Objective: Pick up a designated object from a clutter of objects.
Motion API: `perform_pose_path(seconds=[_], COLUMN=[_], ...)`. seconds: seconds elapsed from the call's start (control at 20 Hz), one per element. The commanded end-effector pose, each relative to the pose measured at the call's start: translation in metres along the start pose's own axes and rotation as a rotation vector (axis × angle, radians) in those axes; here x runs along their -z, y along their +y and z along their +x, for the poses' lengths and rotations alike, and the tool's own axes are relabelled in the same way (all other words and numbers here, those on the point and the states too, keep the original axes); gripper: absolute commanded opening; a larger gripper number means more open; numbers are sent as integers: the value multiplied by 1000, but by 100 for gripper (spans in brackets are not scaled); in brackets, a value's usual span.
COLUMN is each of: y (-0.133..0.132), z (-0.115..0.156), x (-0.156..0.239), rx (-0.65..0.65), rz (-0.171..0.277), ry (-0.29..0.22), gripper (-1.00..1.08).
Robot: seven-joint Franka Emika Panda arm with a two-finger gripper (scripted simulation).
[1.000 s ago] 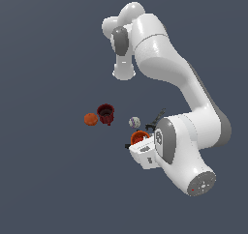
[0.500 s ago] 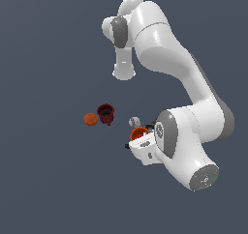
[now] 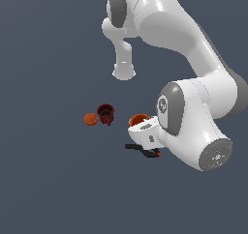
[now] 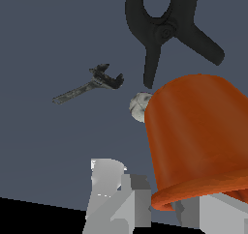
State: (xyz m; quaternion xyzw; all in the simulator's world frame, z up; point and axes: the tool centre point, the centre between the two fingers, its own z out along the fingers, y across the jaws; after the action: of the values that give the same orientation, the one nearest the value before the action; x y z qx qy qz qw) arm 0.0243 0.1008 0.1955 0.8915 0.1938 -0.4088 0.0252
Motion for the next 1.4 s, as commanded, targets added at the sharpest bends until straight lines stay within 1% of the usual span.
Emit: perform_pose_path(seconds=[0.0, 0.9, 1.1, 1.35], y=[-4, -38, -44, -47], z=[-23, -189, -219, -241], x=[9, 80, 93, 105], rx=[0, 0, 0, 0], rz=[-1, 0, 0, 0], ry=[2, 2, 2, 2], gripper=[-100, -100, -100, -100])
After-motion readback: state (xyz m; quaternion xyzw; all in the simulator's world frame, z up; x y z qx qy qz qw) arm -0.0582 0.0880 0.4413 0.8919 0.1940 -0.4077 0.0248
